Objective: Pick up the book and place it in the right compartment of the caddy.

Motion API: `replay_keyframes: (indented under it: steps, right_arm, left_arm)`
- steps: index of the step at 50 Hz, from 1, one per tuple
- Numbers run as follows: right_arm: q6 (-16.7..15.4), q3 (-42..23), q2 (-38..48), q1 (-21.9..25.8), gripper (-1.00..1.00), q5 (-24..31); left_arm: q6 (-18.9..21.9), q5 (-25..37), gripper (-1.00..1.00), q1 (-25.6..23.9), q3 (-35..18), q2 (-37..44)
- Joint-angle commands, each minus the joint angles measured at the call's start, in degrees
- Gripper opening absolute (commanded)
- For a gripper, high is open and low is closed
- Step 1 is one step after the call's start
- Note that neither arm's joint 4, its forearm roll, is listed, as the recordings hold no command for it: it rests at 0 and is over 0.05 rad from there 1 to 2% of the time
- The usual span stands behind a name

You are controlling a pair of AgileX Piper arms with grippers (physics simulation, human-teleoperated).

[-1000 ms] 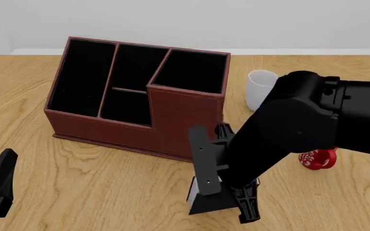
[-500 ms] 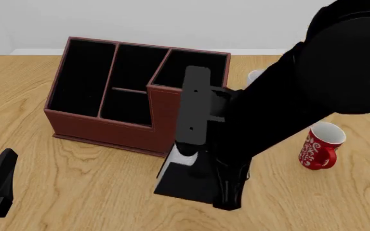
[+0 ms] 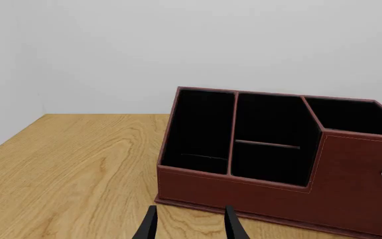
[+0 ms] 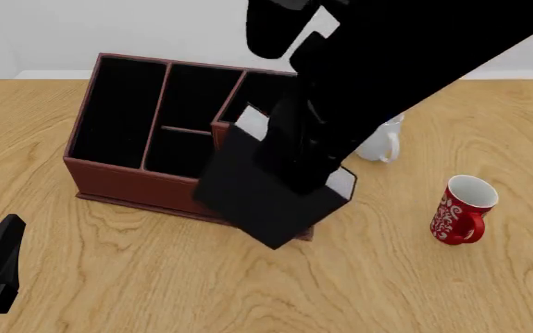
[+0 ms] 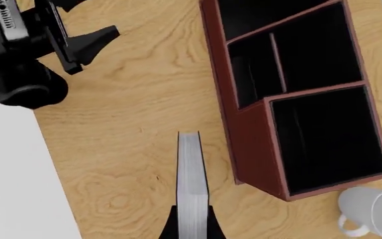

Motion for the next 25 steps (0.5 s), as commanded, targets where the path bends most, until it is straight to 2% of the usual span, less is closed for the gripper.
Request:
replay_keyframes:
  steps: [1, 7, 8, 14, 15, 25]
  right_arm:
    - [6.6, -5.3, 1.3, -1.9, -1.00, 1.0]
    - [7.1, -5.7, 1.7, -2.3, -1.00, 1.0]
    - [6.0, -5.6, 1.8, -2.8, -1.00, 1.0]
    - [4.1, -6.6, 2.0, -3.6, -1.00, 1.0]
    - [2.7, -6.7, 2.0, -4.5, -1.00, 1.0]
    - [-0.8, -8.9, 2.1, -6.0, -1.00, 1.0]
  left_arm:
    - [0.0, 0.0, 1.00, 0.0, 0.0, 0.0]
    - [0.0, 0.0, 1.00, 0.0, 0.0, 0.0]
    - [0.0, 0.0, 1.00, 0.0, 0.0, 0.0]
    - [0.0, 0.0, 1.00, 0.0, 0.0, 0.0]
    - [0.0, 0.0, 1.00, 0.0, 0.0, 0.0]
    - [0.0, 0.0, 1.00, 0.0, 0.0, 0.0]
